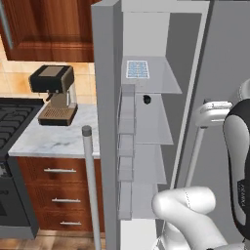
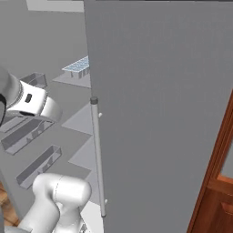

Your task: Open the freezer door, pick up the ice cube tray from the freezer, and place it on the dining counter.

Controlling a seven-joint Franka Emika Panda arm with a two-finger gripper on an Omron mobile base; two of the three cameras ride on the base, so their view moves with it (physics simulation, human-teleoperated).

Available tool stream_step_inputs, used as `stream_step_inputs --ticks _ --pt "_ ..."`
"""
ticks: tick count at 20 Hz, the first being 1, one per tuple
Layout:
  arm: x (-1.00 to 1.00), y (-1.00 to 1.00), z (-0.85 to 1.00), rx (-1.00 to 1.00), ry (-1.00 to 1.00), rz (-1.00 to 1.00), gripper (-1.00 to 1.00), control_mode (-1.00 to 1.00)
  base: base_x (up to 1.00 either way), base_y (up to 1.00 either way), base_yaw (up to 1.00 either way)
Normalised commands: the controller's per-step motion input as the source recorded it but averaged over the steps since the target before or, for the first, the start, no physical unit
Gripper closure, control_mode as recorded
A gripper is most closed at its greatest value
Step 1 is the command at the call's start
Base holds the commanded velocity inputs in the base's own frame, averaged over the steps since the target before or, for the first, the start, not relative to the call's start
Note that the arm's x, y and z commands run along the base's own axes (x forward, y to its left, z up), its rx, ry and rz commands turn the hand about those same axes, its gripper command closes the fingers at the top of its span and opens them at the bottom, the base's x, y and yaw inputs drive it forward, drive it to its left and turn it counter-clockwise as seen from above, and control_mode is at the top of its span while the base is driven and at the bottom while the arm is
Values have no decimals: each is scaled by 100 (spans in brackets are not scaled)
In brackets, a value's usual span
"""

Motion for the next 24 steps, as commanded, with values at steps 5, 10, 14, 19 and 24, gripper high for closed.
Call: stream_step_inputs --ticks 5,10,14,19,24 --pt "0 0 0 0 0 0 -100 100 26 49 0" --pt "0 0 0 0 0 0 -100 100 4 9 0" --pt "-5 0 4 0 0 -1 -100 -100 0 0 0" --pt "-22 8 72 10 -1 -14 -100 -100 0 0 0" --pt "-19 2 73 29 -1 -16 -100 -100 0 0 0"
